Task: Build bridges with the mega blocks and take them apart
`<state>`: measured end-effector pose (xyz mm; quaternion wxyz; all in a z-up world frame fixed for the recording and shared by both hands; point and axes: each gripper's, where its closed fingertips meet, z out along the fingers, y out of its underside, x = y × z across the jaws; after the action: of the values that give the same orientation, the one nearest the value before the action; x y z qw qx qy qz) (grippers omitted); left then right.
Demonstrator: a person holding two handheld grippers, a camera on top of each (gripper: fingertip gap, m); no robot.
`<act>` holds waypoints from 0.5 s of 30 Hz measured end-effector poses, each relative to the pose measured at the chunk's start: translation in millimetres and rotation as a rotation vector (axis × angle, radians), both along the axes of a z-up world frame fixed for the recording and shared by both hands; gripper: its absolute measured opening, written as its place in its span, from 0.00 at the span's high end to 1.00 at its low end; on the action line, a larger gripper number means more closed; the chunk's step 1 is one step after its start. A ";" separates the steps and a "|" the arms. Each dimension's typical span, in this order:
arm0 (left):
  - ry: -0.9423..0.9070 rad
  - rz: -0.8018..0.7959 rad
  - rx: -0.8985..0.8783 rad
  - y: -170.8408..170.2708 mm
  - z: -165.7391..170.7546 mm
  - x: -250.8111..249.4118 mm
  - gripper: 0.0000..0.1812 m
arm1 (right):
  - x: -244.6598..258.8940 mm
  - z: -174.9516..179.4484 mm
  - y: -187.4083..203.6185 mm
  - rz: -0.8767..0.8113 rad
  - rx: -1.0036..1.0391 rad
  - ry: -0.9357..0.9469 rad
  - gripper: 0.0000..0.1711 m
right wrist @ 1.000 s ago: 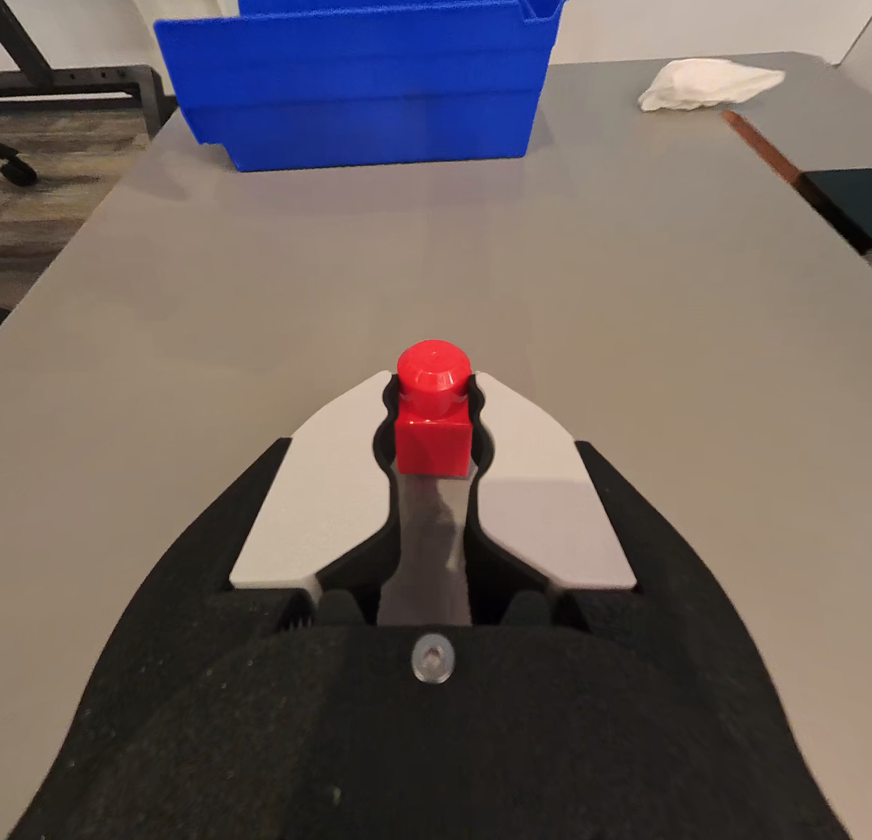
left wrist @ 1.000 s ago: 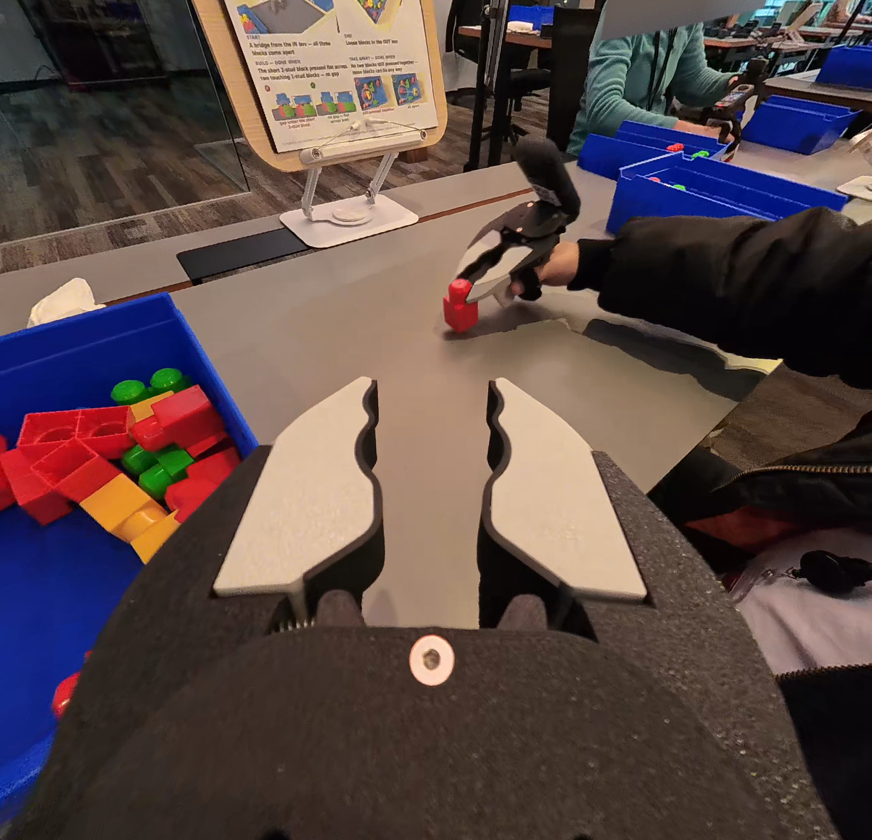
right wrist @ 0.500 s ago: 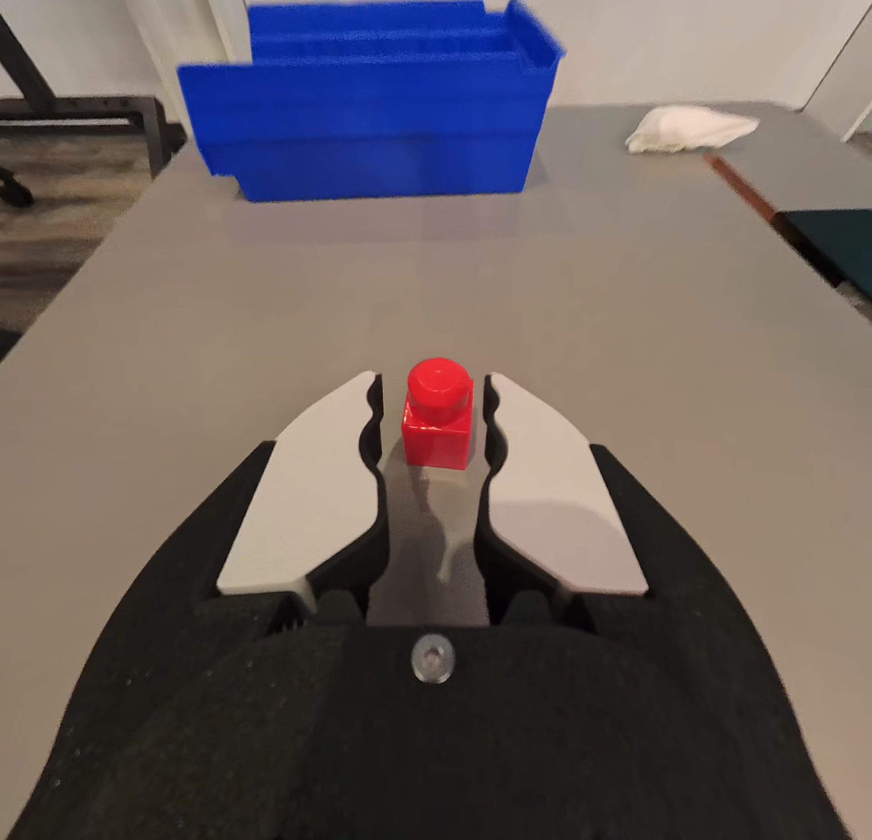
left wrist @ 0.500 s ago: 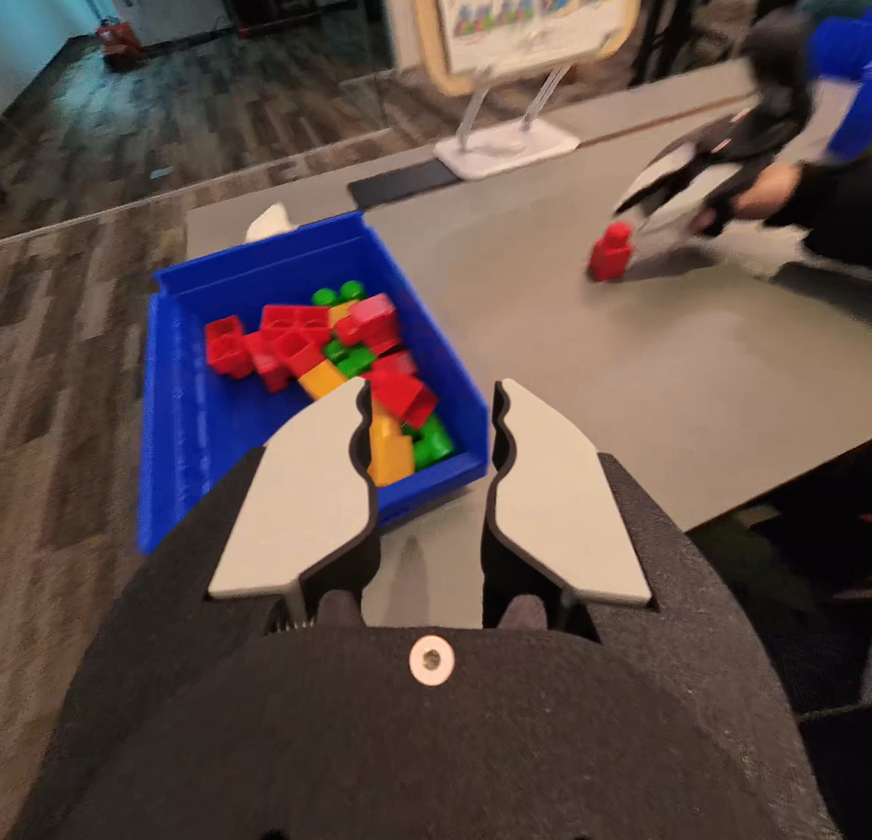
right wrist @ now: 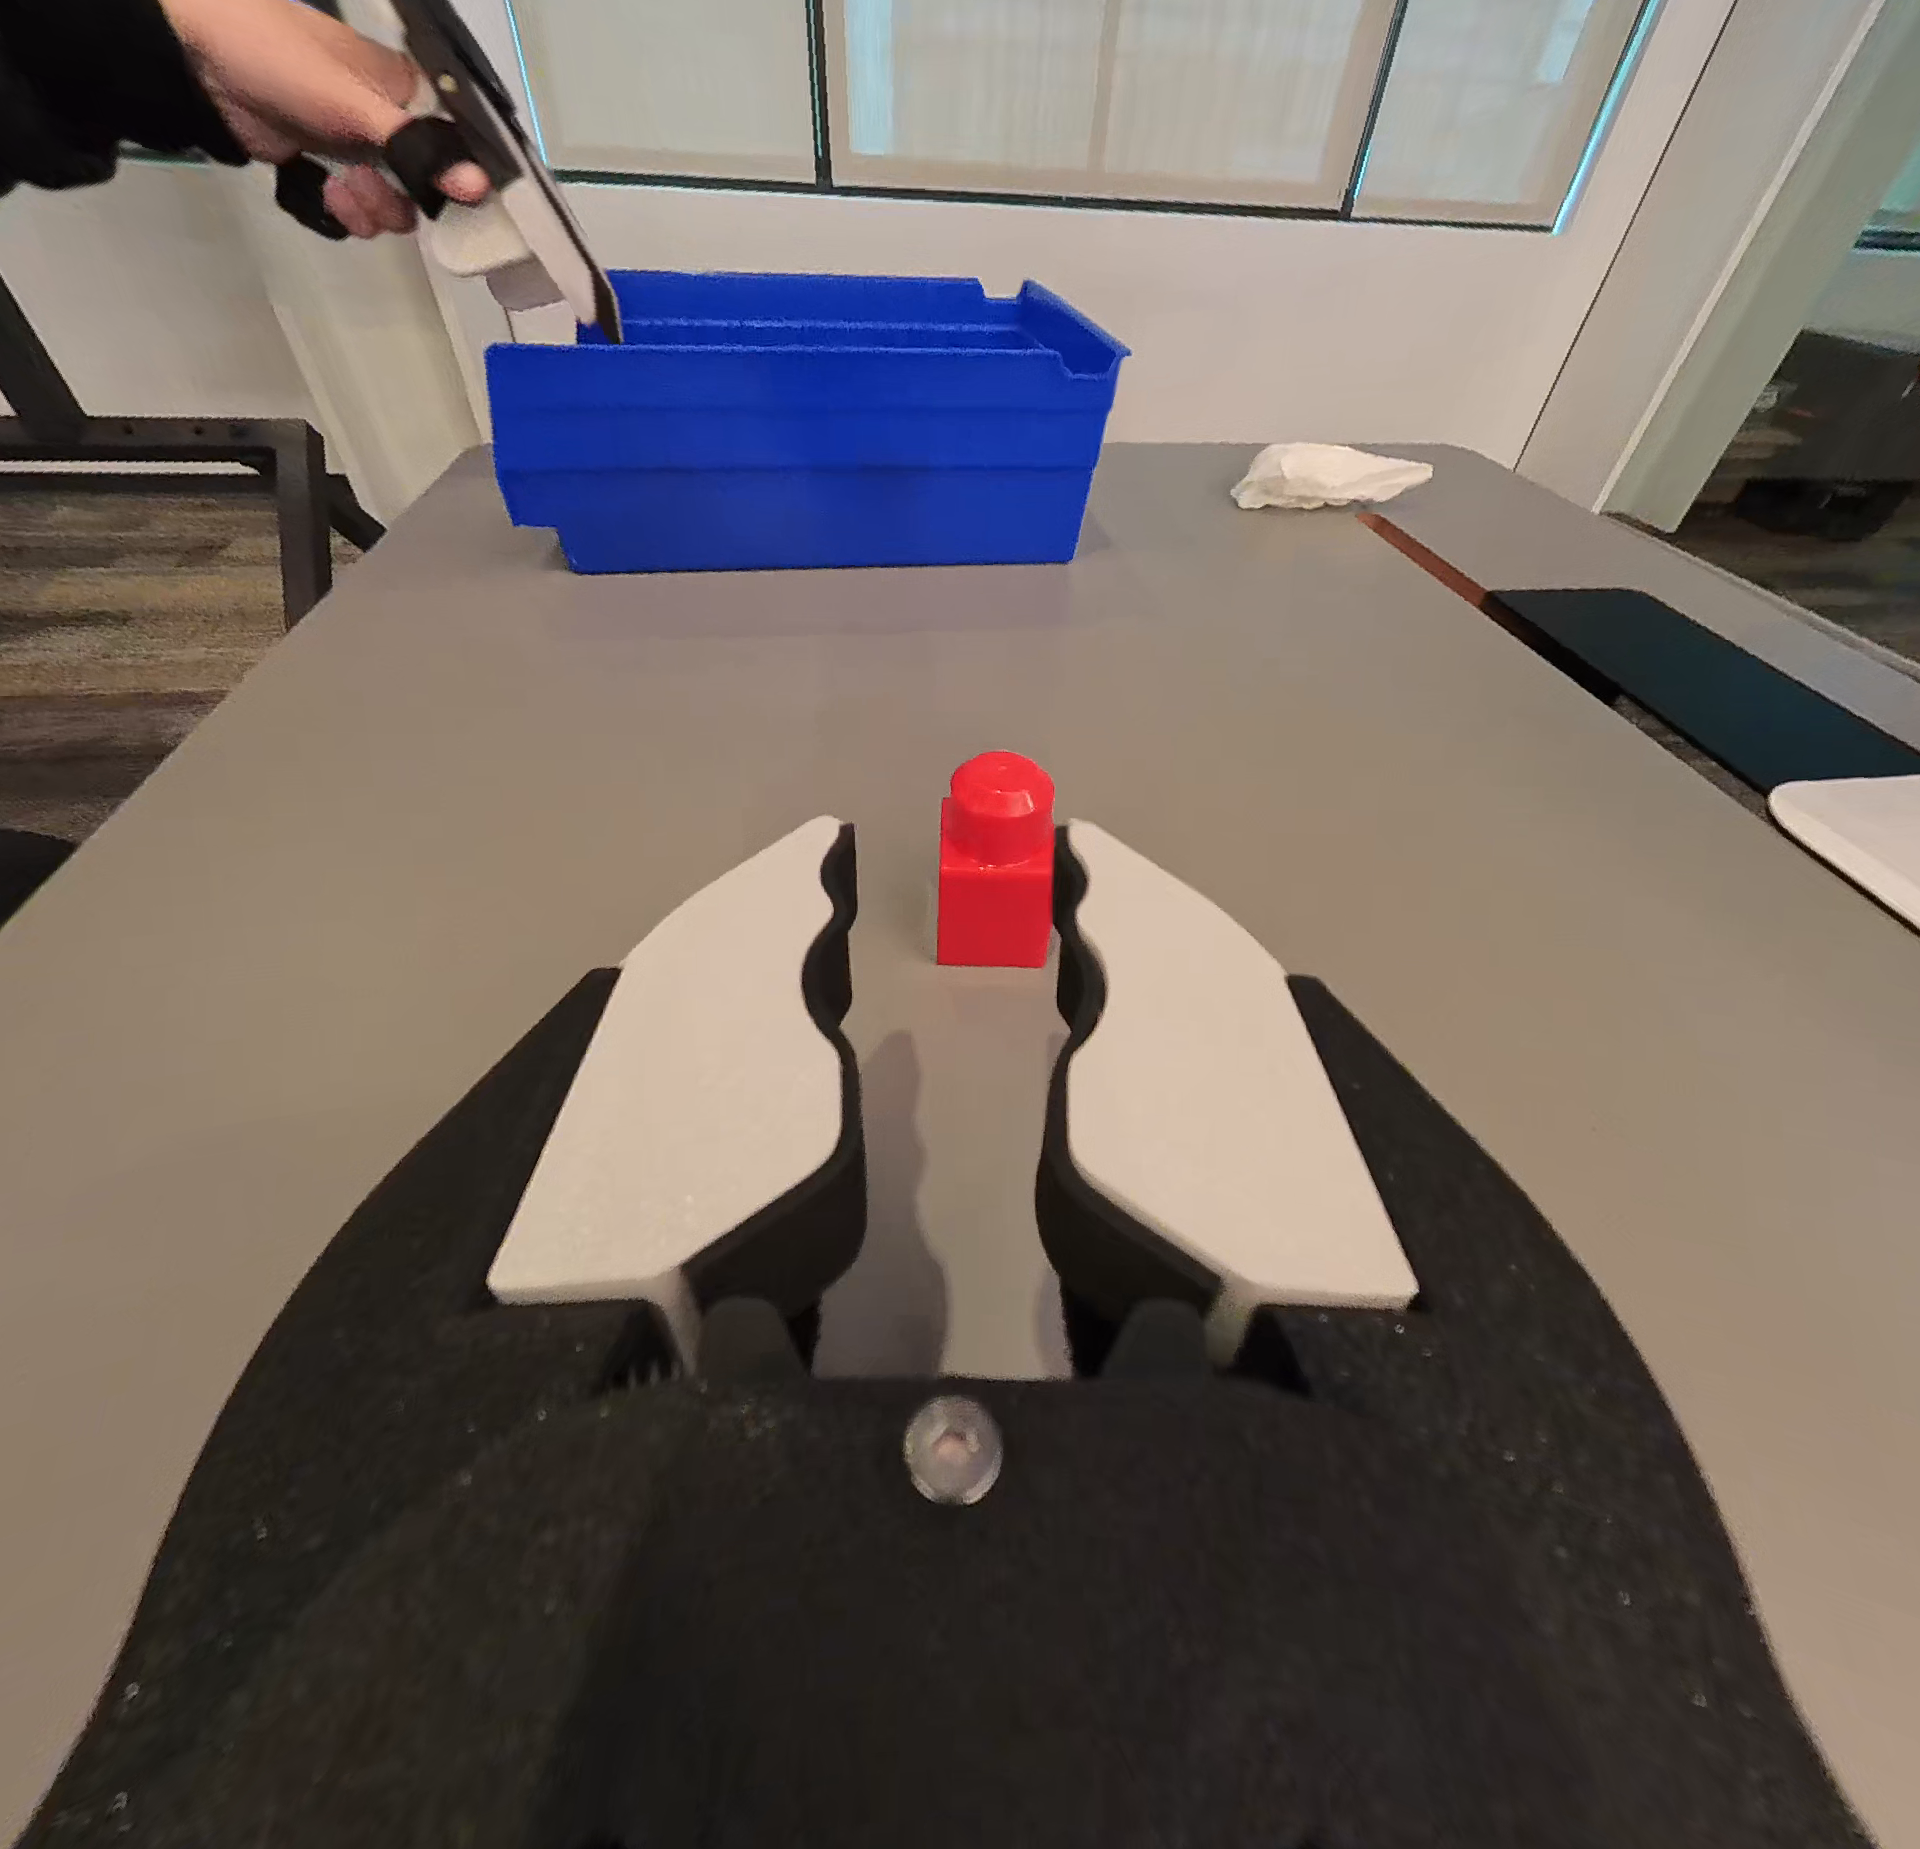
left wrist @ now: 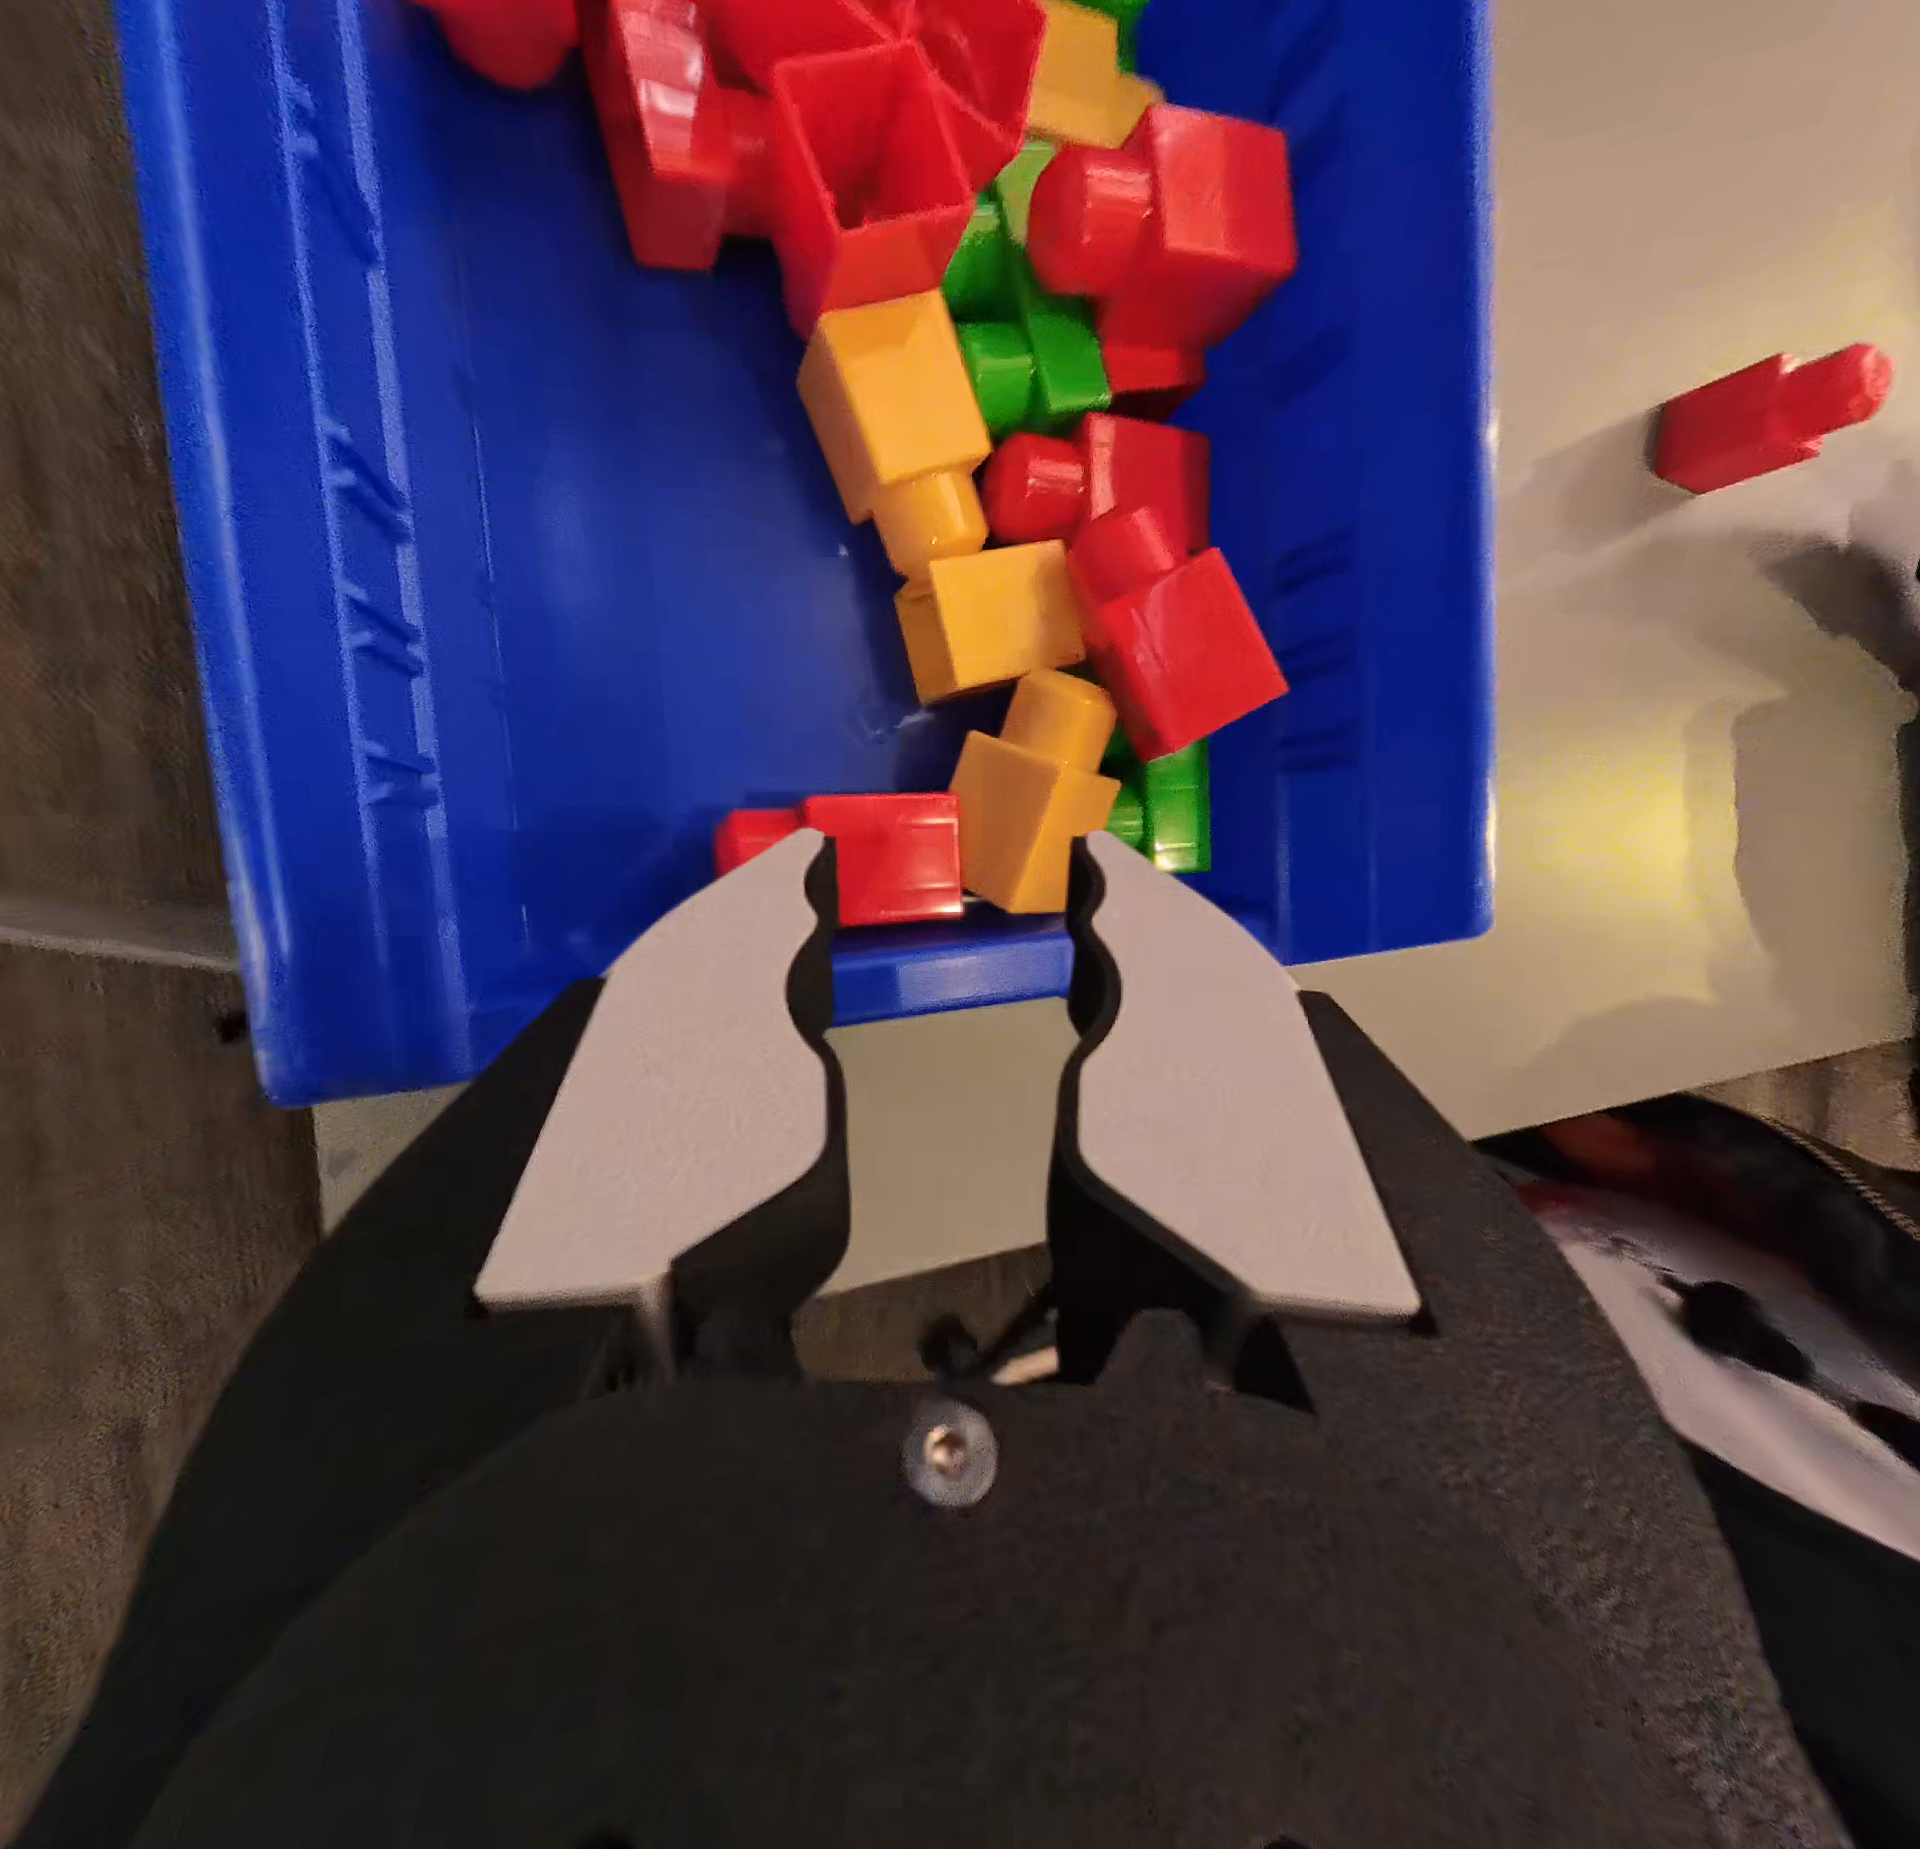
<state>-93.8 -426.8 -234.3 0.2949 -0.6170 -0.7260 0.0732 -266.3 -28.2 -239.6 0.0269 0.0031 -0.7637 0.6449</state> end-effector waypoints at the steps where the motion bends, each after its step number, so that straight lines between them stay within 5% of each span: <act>1: -0.049 0.009 0.004 -0.8 -1.6 -0.2 0.74 | 1.5 0.3 0.3 0.007 -0.004 -0.001 0.79; 11: -0.393 0.224 0.023 1.6 -24.2 13.4 0.71 | 10.0 0.4 5.1 0.048 -0.030 -0.024 0.79; 15: -0.386 0.373 0.062 -2.1 -30.6 8.9 0.70 | 8.2 3.8 9.2 0.055 -0.059 -0.046 0.80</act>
<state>-84.8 -428.9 -264.9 0.1509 -0.4659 -0.8717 -0.0151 -258.1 -19.1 -235.8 -0.0086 0.0085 -0.7445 0.6675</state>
